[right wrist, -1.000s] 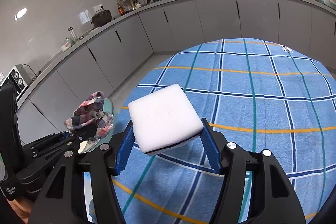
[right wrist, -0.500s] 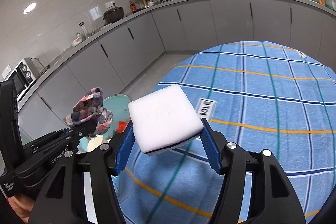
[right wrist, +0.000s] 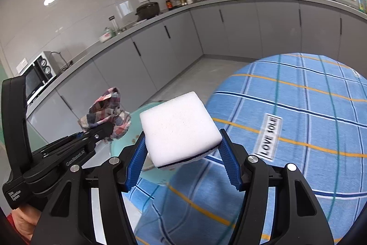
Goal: Collect trash
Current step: 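Lift the cloth and sponge and carry them over the teal bucket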
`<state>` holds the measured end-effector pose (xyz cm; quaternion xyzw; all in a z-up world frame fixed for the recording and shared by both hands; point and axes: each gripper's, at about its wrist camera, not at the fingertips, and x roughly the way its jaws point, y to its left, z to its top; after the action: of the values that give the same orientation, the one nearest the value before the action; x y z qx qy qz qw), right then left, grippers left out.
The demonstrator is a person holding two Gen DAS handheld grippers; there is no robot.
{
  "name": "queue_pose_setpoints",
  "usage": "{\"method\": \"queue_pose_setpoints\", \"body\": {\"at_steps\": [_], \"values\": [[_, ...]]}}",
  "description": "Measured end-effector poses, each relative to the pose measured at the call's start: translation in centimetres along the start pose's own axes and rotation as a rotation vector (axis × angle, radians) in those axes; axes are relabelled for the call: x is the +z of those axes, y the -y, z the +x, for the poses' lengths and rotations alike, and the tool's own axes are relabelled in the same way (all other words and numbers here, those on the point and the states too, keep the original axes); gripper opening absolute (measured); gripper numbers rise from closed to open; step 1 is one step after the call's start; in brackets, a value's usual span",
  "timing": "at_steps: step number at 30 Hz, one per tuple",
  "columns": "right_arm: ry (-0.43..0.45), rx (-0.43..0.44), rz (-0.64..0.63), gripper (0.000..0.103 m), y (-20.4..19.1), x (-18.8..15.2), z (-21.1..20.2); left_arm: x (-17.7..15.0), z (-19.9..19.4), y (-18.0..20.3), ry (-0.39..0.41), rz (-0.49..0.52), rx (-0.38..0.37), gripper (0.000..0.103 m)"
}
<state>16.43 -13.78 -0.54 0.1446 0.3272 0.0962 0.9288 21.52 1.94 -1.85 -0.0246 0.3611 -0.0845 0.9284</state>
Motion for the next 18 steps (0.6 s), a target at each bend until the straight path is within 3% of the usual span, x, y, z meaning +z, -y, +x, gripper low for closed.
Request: {"method": "queue_pose_setpoints", "body": {"at_steps": [18], "values": [[-0.022, 0.044, -0.058, 0.061, -4.4, 1.3, 4.1, 1.1, 2.7, -4.8, -0.025, -0.068, 0.076, 0.010]]}}
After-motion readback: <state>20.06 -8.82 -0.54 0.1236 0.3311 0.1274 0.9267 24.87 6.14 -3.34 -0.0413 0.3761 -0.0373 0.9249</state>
